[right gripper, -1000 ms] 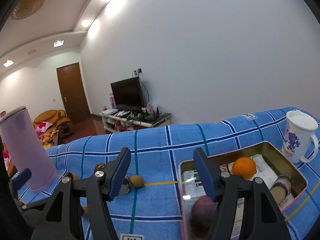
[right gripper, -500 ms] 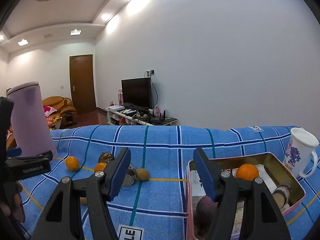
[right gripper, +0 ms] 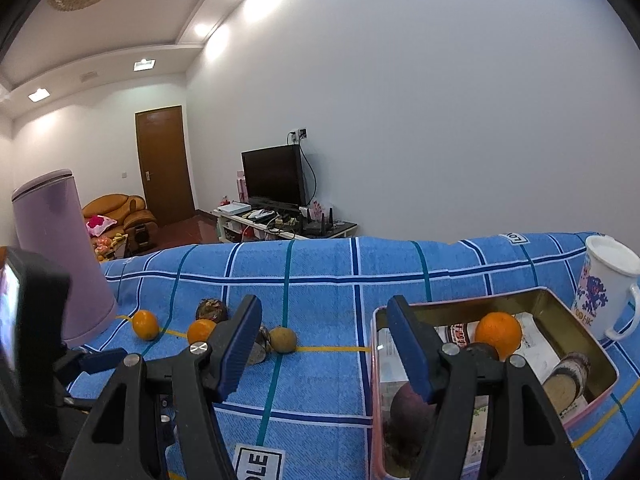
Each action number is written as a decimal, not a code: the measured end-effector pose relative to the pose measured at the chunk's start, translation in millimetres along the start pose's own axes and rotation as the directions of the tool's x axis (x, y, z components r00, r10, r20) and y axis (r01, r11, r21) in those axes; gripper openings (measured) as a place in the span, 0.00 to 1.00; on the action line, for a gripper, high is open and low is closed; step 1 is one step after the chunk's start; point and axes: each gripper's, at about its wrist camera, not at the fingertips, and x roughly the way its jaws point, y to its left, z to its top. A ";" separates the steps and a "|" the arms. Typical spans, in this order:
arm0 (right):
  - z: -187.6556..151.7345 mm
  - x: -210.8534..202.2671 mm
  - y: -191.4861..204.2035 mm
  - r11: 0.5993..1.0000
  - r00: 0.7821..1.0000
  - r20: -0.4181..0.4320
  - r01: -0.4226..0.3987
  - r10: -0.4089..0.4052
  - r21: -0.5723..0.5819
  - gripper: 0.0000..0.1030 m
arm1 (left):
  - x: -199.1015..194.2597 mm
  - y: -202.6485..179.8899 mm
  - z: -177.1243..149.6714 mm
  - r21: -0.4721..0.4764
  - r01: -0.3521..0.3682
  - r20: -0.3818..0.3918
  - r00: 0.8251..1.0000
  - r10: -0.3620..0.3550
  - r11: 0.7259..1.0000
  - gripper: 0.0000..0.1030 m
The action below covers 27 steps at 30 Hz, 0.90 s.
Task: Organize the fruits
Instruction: 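Move the left tool to a small brown round fruit and grasp it, then grasp the cut brown root piece with the right tool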
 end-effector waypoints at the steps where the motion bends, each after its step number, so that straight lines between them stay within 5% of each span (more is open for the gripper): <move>1: 0.0 0.1 -0.2 1.000 1.000 -0.001 -0.001 0.001 0.002 0.65 | 3.3 -0.6 -0.3 0.001 0.008 -0.014 1.000 -0.008 1.000 0.59; 5: 0.0 0.1 -3.7 1.000 1.000 -0.005 -0.004 0.004 0.020 0.65 | 7.1 -0.4 -1.1 0.005 0.028 -0.047 0.998 -0.028 1.000 0.27; 8: 2.4 -4.1 -18.6 0.996 1.000 0.011 0.016 -0.017 0.091 0.65 | 5.2 7.9 0.1 -0.034 0.029 -0.028 0.999 -0.030 0.999 0.27; 13: 6.3 -6.8 -42.9 0.982 0.997 0.028 0.066 -0.072 0.177 0.65 | -18.1 26.4 6.1 -0.123 -0.051 0.128 0.990 0.067 0.991 0.27; 19: 3.8 13.9 -30.3 0.983 0.994 -0.081 -0.060 0.075 0.176 0.62 | -35.0 57.8 8.9 -0.265 -0.112 0.205 0.964 0.169 0.958 0.27; 21: 3.8 24.1 -14.2 0.980 0.979 -0.136 -0.131 0.152 0.151 0.53 | -36.5 67.6 8.9 -0.302 -0.104 0.207 0.963 0.172 0.948 0.27; 27: -6.7 75.7 34.5 0.968 0.898 -0.362 -0.234 0.251 0.091 0.51 | -39.6 78.4 6.5 -0.345 -0.127 0.202 0.957 0.205 0.930 0.27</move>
